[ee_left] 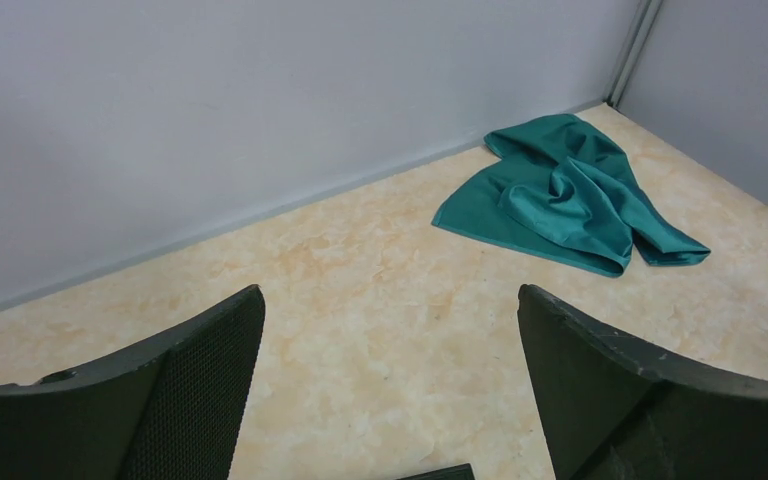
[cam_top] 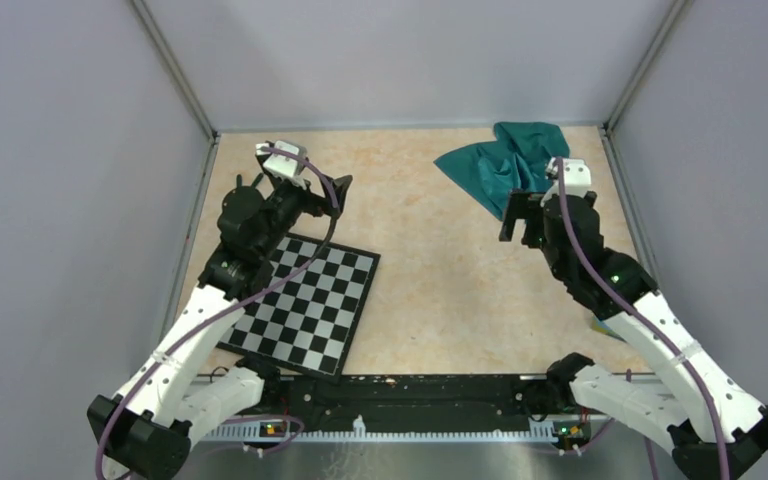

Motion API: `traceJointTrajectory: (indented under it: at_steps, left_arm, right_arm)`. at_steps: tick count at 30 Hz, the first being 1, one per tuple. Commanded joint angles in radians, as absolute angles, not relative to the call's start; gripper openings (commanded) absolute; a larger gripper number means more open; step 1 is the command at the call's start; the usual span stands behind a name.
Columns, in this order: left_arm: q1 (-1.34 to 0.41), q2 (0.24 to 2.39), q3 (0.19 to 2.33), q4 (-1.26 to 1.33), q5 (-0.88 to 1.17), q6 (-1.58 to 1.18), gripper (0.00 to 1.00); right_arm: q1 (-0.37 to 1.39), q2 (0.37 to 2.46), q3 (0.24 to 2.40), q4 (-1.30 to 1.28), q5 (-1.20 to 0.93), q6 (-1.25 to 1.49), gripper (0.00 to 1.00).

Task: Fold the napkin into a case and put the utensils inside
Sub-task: Move the crumpled napkin to the center of the board.

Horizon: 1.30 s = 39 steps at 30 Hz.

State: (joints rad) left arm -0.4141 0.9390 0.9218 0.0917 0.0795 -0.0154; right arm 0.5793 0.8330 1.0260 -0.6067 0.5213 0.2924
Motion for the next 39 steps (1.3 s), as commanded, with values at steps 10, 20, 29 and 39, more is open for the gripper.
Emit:
traceJointTrajectory:
  at_steps: [10, 20, 29, 39]
  left_arm:
    - [-0.447, 0.984, 0.957, 0.146, 0.112, -0.034, 1.0]
    - [-0.456, 1.014, 0.965, 0.143, 0.146, -0.058, 1.0]
    - [-0.457, 1.02, 0.971, 0.143, 0.171, -0.072, 1.0]
    - [-0.457, 1.039, 0.978, 0.141, 0.192, -0.086, 1.0]
  right_arm:
    - [0.372, 1.169, 0.964, -0.297, 0.308, 0.39, 0.98]
    - [0.135, 1.608, 1.156, -0.235, 0.14, 0.568, 0.94]
    - [0.091, 1.943, 1.437, -0.286, 0.187, 0.497, 0.85]
    - [0.171, 2.07, 1.522, -0.349, 0.227, 0.427, 0.48]
